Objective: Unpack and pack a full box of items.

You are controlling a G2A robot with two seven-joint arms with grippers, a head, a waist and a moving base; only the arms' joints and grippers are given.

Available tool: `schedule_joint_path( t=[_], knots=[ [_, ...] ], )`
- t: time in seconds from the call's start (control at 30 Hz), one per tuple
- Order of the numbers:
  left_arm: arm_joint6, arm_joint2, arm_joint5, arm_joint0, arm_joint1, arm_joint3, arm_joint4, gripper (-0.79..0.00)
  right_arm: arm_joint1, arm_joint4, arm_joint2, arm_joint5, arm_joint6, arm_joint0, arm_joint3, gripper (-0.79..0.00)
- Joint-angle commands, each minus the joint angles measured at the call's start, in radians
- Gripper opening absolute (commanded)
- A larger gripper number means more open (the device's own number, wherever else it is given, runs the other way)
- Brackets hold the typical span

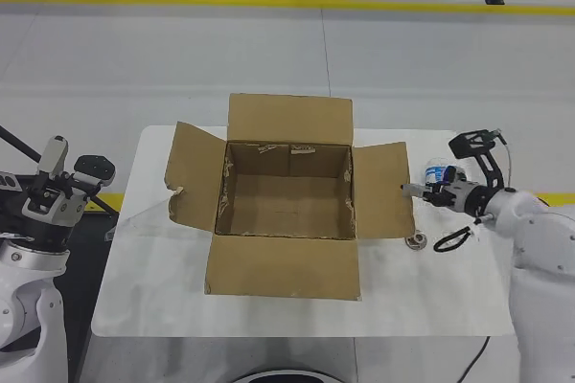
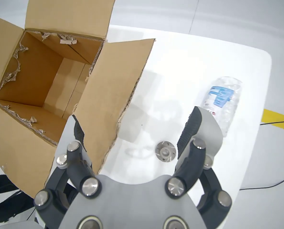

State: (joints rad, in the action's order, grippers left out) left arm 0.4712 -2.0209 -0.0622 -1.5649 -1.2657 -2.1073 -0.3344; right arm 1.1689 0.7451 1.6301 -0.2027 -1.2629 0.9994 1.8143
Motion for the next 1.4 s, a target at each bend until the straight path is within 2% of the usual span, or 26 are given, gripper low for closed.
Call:
schedule_joint_path(
  t=[0.0,0.2,0.57,0.9,1.1,1.37],
  knots=[
    [0.0,0.0,0.0,0.0,0.0,0.0,0.0,0.0,0.0,-0.028,-0.037,-0.006,-0.004,-0.026,-0.048,0.0],
    [0.0,0.0,0.0,0.0,0.0,0.0,0.0,0.0,-0.001,-0.07,-0.116,-0.023,-0.009,-0.088,-0.136,0.0],
    [0.0,0.0,0.0,0.0,0.0,0.0,0.0,0.0,-0.004,-0.08,-0.227,-0.027,-0.008,-0.163,-0.196,0.0],
    [0.0,0.0,0.0,0.0,0.0,0.0,0.0,0.0,-0.012,-0.075,-0.26,0.0,-0.001,-0.19,-0.205,0.0],
    [0.0,0.0,0.0,0.0,0.0,0.0,0.0,0.0,-0.03,-0.043,-0.199,0.03,0.002,-0.144,-0.13,0.0],
    [0.0,0.0,0.0,0.0,0.0,0.0,0.0,0.0,-0.066,0.15,-0.086,0.038,-0.068,0.017,0.1,0.0]
  ],
)
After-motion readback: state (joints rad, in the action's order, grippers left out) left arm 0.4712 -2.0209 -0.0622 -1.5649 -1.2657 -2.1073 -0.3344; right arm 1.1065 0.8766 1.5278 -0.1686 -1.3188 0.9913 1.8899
